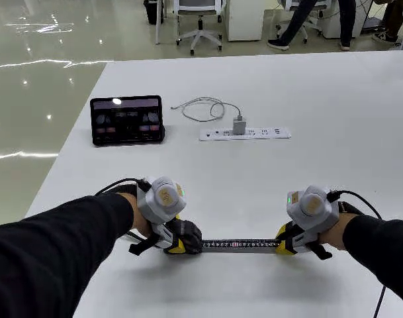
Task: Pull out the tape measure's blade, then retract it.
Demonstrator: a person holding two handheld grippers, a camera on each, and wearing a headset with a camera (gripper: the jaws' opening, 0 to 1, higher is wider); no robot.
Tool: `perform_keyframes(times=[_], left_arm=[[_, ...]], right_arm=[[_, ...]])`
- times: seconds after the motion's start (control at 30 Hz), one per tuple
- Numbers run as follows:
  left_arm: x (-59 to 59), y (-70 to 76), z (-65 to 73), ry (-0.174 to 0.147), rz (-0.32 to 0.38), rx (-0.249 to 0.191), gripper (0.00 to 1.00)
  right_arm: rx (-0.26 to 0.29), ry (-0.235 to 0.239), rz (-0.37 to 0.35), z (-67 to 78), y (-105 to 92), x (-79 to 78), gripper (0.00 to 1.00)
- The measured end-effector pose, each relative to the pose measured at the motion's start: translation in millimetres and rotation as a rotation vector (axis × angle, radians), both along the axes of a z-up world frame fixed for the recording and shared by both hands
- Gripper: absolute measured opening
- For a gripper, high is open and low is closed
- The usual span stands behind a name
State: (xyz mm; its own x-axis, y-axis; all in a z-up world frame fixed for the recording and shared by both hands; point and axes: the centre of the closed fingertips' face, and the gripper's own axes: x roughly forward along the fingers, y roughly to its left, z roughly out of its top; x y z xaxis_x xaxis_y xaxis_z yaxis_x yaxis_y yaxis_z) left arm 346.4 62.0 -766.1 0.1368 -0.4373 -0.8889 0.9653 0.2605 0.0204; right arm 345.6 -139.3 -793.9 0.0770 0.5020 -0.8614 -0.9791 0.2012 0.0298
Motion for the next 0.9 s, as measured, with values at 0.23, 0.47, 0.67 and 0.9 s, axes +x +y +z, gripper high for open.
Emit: perform_keyframes(times=[0.23, 0.47, 0.67, 0.9], left_arm=[[0.1, -0.6, 0.2, 0.000, 0.006, -0.009, 0.32], [-0.1, -0.6, 0.3, -0.001, 0.009, -0.010, 0.32], [-0.3, -0.6, 0.5, -0.001, 0.011, -0.009, 0.32], [-0.3, -0.8, 0.4, 0.002, 0.015, -0.013, 0.32]], right_arm=[[-0.013, 0.001, -0.013, 0.1, -18.0, 2.0, 0.08], [-0.014, 0.002, -0.012, -0.8, -21.0, 2.4, 0.08], [-0.016, 0.001, -0.004, -0.8, -23.4, 2.3, 0.08], [-0.016, 0.003, -0.013, 0.4, -29.8, 1.5, 0.08]])
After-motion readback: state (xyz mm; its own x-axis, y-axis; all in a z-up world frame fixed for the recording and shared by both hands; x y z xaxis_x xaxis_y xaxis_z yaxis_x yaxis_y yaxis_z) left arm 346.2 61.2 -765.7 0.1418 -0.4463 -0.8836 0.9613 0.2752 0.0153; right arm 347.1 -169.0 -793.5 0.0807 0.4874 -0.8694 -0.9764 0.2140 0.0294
